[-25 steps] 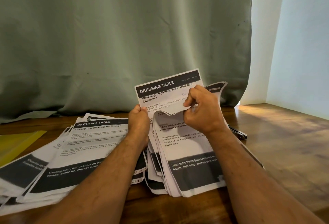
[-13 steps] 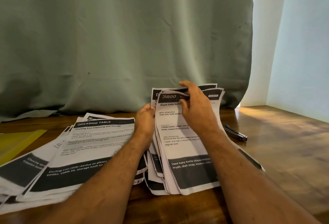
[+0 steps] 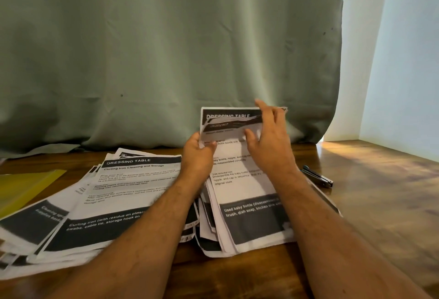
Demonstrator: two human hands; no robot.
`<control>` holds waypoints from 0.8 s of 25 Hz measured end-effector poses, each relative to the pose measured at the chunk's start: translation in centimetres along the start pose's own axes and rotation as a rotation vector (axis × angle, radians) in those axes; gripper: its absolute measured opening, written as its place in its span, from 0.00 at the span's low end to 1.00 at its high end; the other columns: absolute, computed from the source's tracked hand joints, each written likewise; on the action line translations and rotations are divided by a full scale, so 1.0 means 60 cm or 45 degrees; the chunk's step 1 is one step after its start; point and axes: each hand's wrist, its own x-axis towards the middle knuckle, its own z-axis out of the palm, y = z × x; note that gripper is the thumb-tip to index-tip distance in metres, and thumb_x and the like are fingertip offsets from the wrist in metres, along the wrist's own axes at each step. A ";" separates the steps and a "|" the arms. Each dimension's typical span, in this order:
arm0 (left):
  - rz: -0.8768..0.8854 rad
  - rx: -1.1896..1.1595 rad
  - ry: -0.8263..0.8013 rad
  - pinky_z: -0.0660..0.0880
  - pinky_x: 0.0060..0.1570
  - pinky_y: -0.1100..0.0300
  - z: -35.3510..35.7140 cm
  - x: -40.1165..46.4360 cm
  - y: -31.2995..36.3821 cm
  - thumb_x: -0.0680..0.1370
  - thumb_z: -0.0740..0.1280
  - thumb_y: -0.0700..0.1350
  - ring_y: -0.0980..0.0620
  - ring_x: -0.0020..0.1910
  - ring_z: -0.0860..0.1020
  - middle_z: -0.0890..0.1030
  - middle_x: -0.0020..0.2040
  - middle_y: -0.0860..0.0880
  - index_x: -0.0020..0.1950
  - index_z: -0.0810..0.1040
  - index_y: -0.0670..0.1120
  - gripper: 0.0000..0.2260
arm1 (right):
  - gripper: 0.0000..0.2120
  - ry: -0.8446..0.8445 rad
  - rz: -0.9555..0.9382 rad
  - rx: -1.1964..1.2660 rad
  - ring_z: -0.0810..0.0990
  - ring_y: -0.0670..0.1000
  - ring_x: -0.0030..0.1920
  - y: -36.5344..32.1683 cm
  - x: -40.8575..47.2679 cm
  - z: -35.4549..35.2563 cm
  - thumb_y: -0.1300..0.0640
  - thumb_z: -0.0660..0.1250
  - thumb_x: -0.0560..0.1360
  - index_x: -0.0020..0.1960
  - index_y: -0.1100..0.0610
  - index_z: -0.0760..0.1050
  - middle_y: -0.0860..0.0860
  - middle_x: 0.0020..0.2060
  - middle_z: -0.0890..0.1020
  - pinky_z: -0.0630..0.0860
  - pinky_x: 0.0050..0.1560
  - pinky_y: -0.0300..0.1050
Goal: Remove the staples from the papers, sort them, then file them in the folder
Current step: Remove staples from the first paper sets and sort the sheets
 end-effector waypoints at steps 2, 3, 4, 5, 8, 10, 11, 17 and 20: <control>-0.126 -0.213 0.082 0.84 0.43 0.47 -0.013 0.008 0.011 0.82 0.64 0.39 0.46 0.44 0.86 0.86 0.49 0.46 0.58 0.78 0.49 0.08 | 0.38 0.138 0.095 -0.087 0.66 0.54 0.70 0.012 0.005 -0.013 0.49 0.71 0.75 0.78 0.51 0.55 0.55 0.72 0.62 0.68 0.69 0.52; -0.177 -0.298 0.100 0.84 0.43 0.47 -0.021 0.012 0.017 0.82 0.64 0.39 0.45 0.45 0.86 0.86 0.50 0.46 0.59 0.78 0.48 0.08 | 0.40 0.145 0.185 -0.094 0.67 0.56 0.70 0.019 0.008 -0.022 0.47 0.72 0.74 0.78 0.52 0.54 0.56 0.72 0.62 0.68 0.69 0.55; -0.215 -0.363 0.120 0.84 0.43 0.46 -0.028 0.015 0.022 0.82 0.64 0.39 0.44 0.46 0.86 0.86 0.50 0.45 0.59 0.78 0.48 0.08 | 0.40 0.076 0.298 -0.079 0.69 0.57 0.69 0.025 0.012 -0.032 0.45 0.72 0.74 0.78 0.52 0.54 0.56 0.72 0.65 0.69 0.68 0.56; -0.241 -0.399 0.140 0.84 0.42 0.46 -0.034 0.018 0.027 0.82 0.65 0.40 0.43 0.46 0.86 0.85 0.50 0.45 0.60 0.78 0.47 0.08 | 0.38 -0.059 0.402 -0.055 0.73 0.57 0.66 0.030 0.015 -0.039 0.43 0.71 0.74 0.77 0.52 0.57 0.56 0.71 0.70 0.72 0.67 0.57; -0.307 -0.388 0.191 0.84 0.39 0.47 -0.049 0.025 0.035 0.82 0.67 0.42 0.43 0.43 0.86 0.86 0.49 0.44 0.61 0.77 0.45 0.08 | 0.22 -0.482 0.527 -0.009 0.82 0.53 0.53 0.047 0.017 -0.044 0.43 0.71 0.74 0.63 0.54 0.77 0.52 0.57 0.83 0.78 0.56 0.49; -0.424 -0.455 0.063 0.84 0.41 0.43 -0.061 0.028 0.038 0.82 0.67 0.45 0.41 0.46 0.86 0.86 0.51 0.42 0.63 0.76 0.44 0.11 | 0.16 -0.427 0.586 0.169 0.84 0.52 0.47 0.055 0.019 -0.043 0.48 0.74 0.73 0.56 0.55 0.81 0.51 0.50 0.86 0.80 0.53 0.49; -0.489 -0.485 -0.052 0.83 0.43 0.41 -0.065 0.024 0.039 0.81 0.67 0.46 0.39 0.48 0.86 0.86 0.53 0.41 0.63 0.77 0.43 0.12 | 0.15 -0.358 0.632 0.281 0.85 0.52 0.45 0.059 0.020 -0.042 0.49 0.76 0.72 0.54 0.56 0.81 0.51 0.47 0.86 0.81 0.52 0.51; -0.313 -0.053 -0.212 0.82 0.52 0.48 -0.048 0.009 0.039 0.78 0.69 0.33 0.44 0.50 0.85 0.86 0.54 0.43 0.61 0.80 0.42 0.12 | 0.09 -0.290 0.696 0.536 0.86 0.53 0.43 0.055 0.018 -0.051 0.54 0.75 0.73 0.51 0.53 0.81 0.51 0.45 0.87 0.82 0.52 0.54; -0.059 0.154 -0.079 0.82 0.54 0.47 -0.028 0.008 0.054 0.77 0.70 0.36 0.47 0.49 0.85 0.85 0.55 0.48 0.52 0.80 0.52 0.10 | 0.10 -0.530 0.574 0.605 0.86 0.50 0.44 0.023 0.011 -0.063 0.56 0.73 0.75 0.55 0.50 0.79 0.48 0.48 0.86 0.82 0.51 0.50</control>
